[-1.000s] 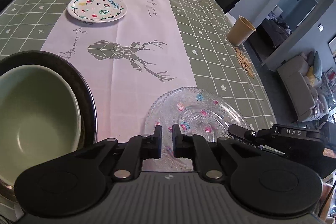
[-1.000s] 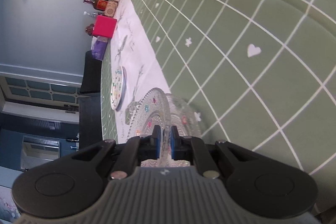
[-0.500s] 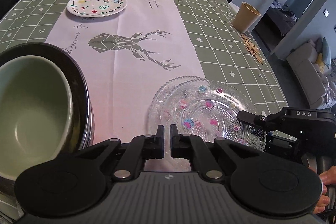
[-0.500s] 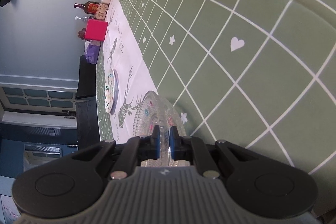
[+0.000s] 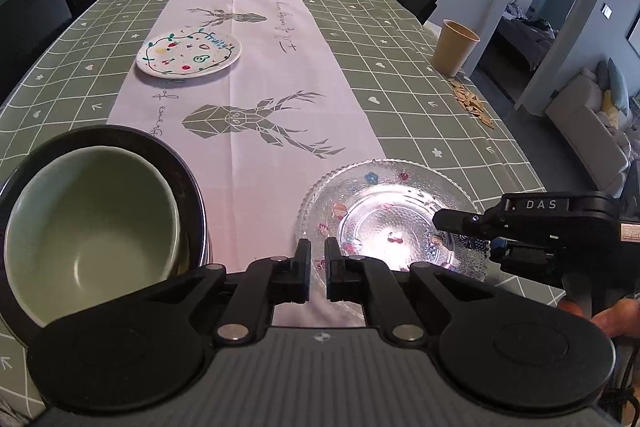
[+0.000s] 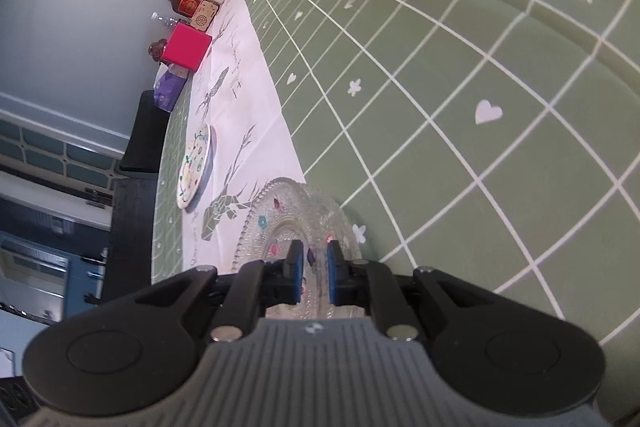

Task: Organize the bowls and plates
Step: 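Lower the glass plate onto the other glass plate and open both tools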

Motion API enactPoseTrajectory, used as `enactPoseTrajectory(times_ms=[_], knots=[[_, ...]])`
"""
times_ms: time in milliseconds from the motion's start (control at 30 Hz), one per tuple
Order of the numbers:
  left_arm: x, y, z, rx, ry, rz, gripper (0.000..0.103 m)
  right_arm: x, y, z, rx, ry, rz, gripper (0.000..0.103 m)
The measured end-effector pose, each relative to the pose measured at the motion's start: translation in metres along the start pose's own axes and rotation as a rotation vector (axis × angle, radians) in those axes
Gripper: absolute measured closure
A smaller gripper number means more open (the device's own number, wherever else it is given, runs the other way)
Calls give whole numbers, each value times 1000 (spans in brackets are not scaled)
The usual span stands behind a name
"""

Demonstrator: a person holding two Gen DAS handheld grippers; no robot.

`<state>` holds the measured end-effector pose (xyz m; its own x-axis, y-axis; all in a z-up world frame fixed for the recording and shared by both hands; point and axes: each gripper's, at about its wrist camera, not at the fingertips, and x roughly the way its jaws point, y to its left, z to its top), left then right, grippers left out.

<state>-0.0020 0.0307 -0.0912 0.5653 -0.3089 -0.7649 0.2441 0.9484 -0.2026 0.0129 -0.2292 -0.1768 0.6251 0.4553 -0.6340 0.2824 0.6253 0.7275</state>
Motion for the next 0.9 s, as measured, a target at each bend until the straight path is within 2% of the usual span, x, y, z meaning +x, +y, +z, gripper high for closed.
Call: enactPoseTrajectory(times_ms=[167, 267, 367, 467, 567, 667, 833, 900], knots=[[-3, 10, 0, -25, 11, -35, 97, -4, 27, -9, -188, -69, -95, 72], [-6, 12, 0, -27, 11, -45, 97, -2, 42, -16, -290, -109, -171, 72], [-9, 9, -1, -3, -6, -30, 97, 1, 47, -21, -323, -136, -208, 72], [-11, 12, -1, -3, -5, -37, 97, 0, 46, -22, -326, -155, -216, 73], [-11, 16, -2, -19, 11, -59, 97, -3, 43, -25, -315, -185, -227, 81], [-12, 17, -2, -24, 13, -64, 97, -3, 47, -30, -344, -204, -245, 82], [-11, 19, 0, -30, 21, -75, 97, -2, 59, -43, -475, -276, -353, 85], [-10, 21, -1, -38, 31, -86, 97, -1, 60, -44, -510, -289, -362, 89]])
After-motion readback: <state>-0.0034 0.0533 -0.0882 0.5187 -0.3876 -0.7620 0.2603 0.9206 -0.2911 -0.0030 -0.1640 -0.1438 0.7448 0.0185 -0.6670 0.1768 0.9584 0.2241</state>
